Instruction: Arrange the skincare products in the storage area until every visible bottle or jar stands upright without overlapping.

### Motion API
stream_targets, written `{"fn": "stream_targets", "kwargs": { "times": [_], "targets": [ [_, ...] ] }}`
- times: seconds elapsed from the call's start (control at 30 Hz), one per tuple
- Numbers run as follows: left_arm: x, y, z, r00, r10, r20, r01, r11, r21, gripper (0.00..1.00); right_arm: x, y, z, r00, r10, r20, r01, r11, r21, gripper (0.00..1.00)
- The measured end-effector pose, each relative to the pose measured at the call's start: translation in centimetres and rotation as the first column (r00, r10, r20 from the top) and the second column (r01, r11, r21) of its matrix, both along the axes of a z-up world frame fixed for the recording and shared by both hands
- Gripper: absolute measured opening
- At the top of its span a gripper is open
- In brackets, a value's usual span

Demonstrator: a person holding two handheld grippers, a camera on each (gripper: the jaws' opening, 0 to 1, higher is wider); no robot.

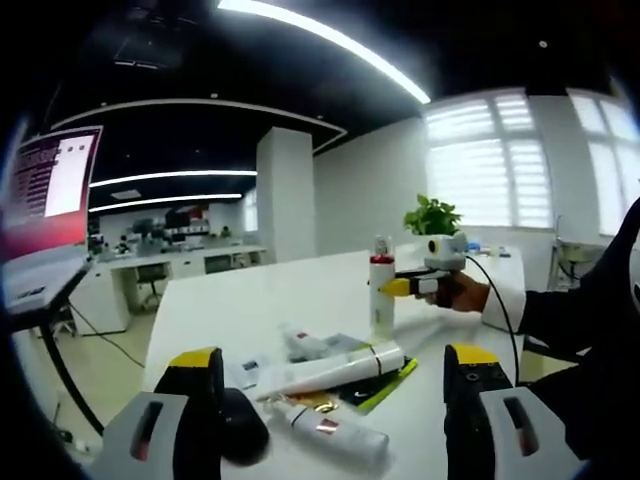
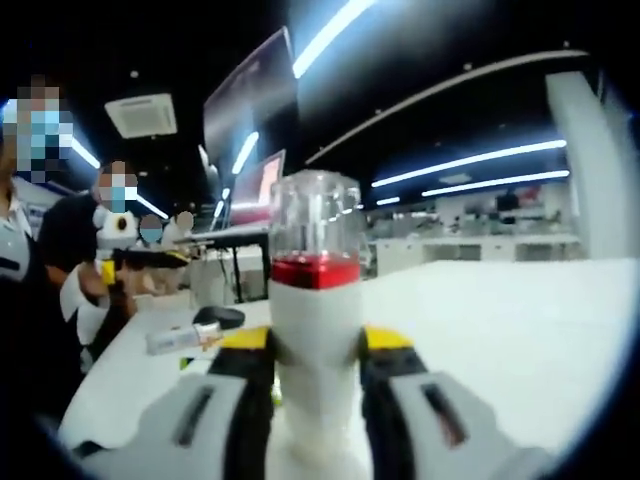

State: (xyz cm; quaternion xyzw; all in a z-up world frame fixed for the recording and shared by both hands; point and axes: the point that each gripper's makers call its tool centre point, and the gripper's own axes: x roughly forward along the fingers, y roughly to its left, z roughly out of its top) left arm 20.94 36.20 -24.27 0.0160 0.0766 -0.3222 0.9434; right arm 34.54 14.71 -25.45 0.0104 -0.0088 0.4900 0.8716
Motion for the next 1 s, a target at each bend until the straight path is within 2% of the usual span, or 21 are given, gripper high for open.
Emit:
{"fn": "stream_targets", "kwargs": {
  "times": [0.3,0.6,1.0],
  "targets": [
    [0.1,0.8,-0.4,1.0,0.013,-0.02,-0.013,1.0,0.003,0.93,-0.1,-2.0,-0.2,0.999,-0.047,-0.001,0.047,0.999,-0.021,0.32],
    [0.3,1.9,-0.5,0.998,0.048,-0.04,-0.049,0.999,-0.017,0.97,-0.4,-2.7,-0.2,0.998,-0.058,0.01,0.058,0.998,-0.03,0.32],
    [0.3,1.9,-0.8,0.997,0.05,-0.057,-0.051,0.999,-0.018,0.99,0.1,-4.5,-0.3,0.996,-0.087,-0.009,0.086,0.996,-0.02,0.32]
  ]
}}
